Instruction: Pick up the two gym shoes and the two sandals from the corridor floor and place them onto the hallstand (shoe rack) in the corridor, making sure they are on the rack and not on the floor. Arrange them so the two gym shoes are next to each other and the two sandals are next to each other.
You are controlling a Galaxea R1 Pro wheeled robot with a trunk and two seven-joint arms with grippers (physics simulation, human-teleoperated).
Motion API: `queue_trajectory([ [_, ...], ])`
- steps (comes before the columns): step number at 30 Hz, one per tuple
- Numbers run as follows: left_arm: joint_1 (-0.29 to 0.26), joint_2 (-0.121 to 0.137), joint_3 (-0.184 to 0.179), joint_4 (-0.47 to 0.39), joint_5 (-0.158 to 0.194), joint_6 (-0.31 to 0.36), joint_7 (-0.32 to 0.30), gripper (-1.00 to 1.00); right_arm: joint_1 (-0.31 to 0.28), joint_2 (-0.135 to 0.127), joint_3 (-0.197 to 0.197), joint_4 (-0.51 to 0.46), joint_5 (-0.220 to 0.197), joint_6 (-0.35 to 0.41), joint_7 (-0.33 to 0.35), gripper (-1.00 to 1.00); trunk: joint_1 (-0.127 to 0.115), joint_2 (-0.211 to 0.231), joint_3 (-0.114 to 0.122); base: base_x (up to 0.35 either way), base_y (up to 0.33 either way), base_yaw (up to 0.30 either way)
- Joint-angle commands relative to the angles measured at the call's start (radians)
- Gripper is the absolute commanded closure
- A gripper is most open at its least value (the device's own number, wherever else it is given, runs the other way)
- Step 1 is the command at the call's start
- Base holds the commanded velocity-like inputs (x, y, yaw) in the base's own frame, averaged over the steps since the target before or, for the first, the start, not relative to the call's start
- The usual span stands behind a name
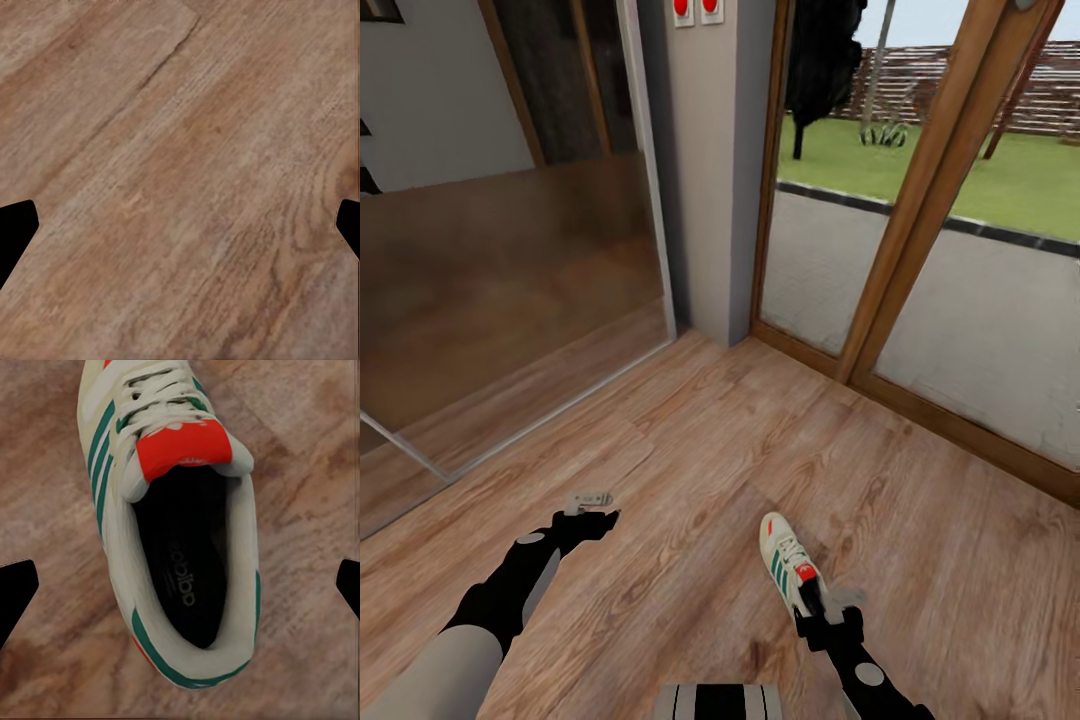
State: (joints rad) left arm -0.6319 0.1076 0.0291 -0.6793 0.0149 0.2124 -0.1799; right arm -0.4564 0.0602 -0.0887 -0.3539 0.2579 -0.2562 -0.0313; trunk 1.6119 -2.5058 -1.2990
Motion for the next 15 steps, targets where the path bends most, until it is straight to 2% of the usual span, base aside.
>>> queue_trajectory([
  [1,0.0,0.0,0.003,-0.002,0.002,0.007,-0.006,-1.0,-0.001,0.001,-0.008,0.001,0.011,-0.004,-0.001,-1.0,0.0,0.0,-0.001,0.0,0.0,-0.121],
  [11,0.001,0.0,0.003,-0.002,0.002,0.003,-0.006,-1.0,-0.001,0.001,-0.008,0.001,0.01,-0.007,-0.003,-1.0,0.0,0.0,-0.003,0.0,0.0,-0.025],
  [15,0.001,0.0,0.003,-0.002,0.002,0.003,-0.006,-1.0,-0.001,0.001,-0.009,0.001,0.009,-0.008,-0.004,-1.0,0.002,-0.001,-0.019,0.0,0.0,-0.001],
])
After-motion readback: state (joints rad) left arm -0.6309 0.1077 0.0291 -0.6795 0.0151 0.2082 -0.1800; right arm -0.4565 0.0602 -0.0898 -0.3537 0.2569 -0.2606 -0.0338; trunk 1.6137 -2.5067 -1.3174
